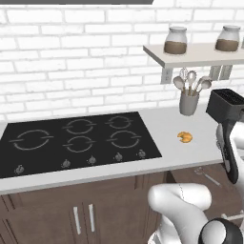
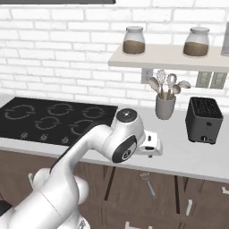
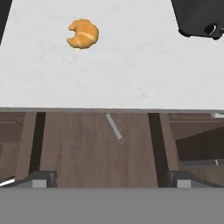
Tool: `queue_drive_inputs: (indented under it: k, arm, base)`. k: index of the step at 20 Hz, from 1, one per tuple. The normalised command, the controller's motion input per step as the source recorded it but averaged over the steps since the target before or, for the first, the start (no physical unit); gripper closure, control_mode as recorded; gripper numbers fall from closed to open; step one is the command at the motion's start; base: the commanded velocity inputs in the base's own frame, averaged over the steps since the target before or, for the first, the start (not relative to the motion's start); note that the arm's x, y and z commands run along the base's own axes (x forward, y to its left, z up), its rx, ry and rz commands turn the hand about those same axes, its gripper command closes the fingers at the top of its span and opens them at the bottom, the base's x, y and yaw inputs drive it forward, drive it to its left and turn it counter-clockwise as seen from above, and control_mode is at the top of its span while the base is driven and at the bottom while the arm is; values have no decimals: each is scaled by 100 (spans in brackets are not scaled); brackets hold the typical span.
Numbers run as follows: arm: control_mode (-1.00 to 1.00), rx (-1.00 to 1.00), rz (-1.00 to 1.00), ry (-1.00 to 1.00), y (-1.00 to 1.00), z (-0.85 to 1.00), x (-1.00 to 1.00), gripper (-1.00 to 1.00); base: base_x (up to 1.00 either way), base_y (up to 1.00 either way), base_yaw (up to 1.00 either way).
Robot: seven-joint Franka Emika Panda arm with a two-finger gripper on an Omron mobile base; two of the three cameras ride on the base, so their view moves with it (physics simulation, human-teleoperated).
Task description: Pick the peeler from the drawer and place it on the counter.
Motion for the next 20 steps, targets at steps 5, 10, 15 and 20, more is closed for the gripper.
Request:
queue_drive_inputs:
  k: [5,10,15,20]
  arm:
    - [-100,12,0,0,-34,-17,-23,-100]
    - [-100,8,0,0,-13,-42,-17,-100]
    - [-100,3,2,0,-3,-51,-11,-100]
    - [-100,0,2,3,0,-41,0,-100]
  base:
    - [0,0,0]
    - [0,0,0]
    - [0,0,0]
    - [0,0,0]
